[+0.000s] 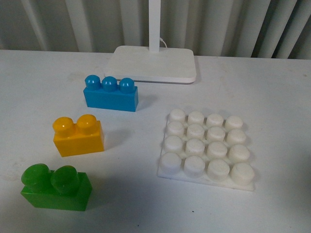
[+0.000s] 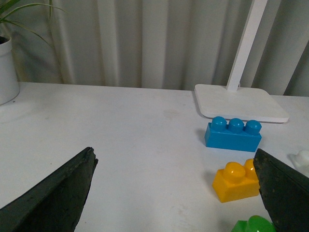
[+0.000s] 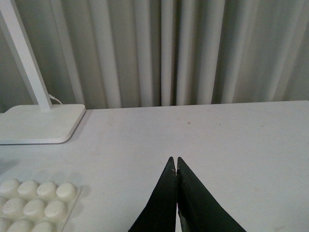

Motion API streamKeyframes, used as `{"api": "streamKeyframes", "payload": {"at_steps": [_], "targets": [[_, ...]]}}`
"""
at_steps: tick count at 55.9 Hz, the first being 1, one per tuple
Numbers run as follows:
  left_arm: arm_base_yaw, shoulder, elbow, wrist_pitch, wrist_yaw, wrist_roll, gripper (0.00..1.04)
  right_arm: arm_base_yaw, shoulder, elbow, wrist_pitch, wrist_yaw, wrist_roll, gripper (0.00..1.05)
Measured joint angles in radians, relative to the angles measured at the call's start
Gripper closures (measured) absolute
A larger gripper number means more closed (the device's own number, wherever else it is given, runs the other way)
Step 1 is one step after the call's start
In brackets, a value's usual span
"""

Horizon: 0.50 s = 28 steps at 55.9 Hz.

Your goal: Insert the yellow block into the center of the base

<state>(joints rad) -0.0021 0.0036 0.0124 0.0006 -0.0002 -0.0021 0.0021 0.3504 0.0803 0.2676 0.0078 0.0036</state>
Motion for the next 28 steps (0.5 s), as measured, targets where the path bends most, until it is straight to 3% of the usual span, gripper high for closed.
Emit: {"api": "streamKeyframes", "payload": {"at_steps": [28], "targets": [[0.0, 0.0, 0.0, 0.0, 0.0, 0.0, 0.06, 0.0, -0.148, -0.075, -0.067, -0.008, -0.001, 1.04]]}}
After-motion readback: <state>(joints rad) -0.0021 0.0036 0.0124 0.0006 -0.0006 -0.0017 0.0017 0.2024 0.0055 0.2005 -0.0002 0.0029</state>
